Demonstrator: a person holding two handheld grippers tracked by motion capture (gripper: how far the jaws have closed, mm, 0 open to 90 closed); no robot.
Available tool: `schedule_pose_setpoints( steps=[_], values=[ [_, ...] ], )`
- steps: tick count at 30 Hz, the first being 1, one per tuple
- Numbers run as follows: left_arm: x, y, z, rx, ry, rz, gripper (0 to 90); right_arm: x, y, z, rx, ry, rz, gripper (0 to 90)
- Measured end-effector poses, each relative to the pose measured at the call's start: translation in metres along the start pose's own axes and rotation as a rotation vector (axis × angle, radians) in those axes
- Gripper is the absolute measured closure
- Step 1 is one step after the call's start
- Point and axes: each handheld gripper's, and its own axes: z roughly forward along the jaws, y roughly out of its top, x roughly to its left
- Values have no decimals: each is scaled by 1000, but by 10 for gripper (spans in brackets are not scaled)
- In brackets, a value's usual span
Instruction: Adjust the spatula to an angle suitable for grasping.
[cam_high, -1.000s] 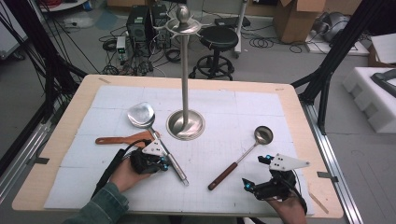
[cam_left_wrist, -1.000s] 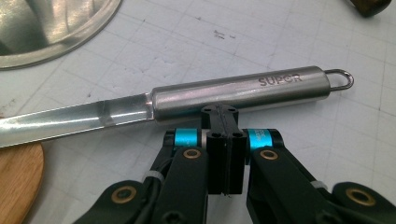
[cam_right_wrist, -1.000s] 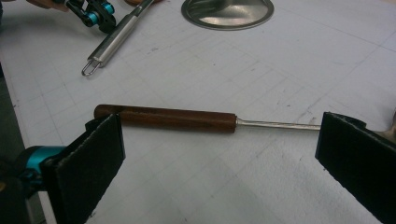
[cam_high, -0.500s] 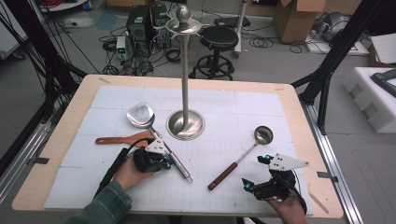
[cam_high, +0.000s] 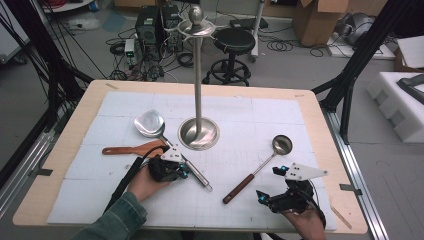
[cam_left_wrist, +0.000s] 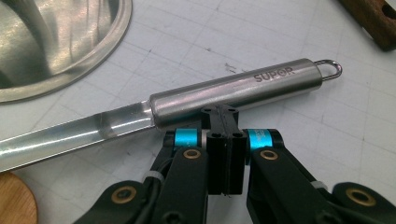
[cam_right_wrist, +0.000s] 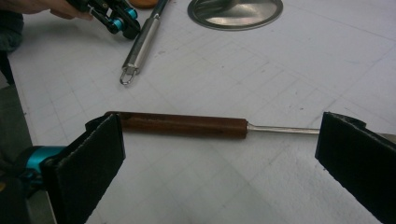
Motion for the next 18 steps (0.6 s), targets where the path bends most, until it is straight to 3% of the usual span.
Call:
schedule_pose_setpoints(
  steps=[5,11,18],
  values=[
    [1,1,-10,-44,-8,-24,892,8,12,11,0,38,-16,7],
    [-2,-2,-24,-71,-12,-24,801,21,32,31,22,62,-52,7],
    [-3,-9,-46,-115,1,-31,737,28,55,57,37,95,-14,83]
  ],
)
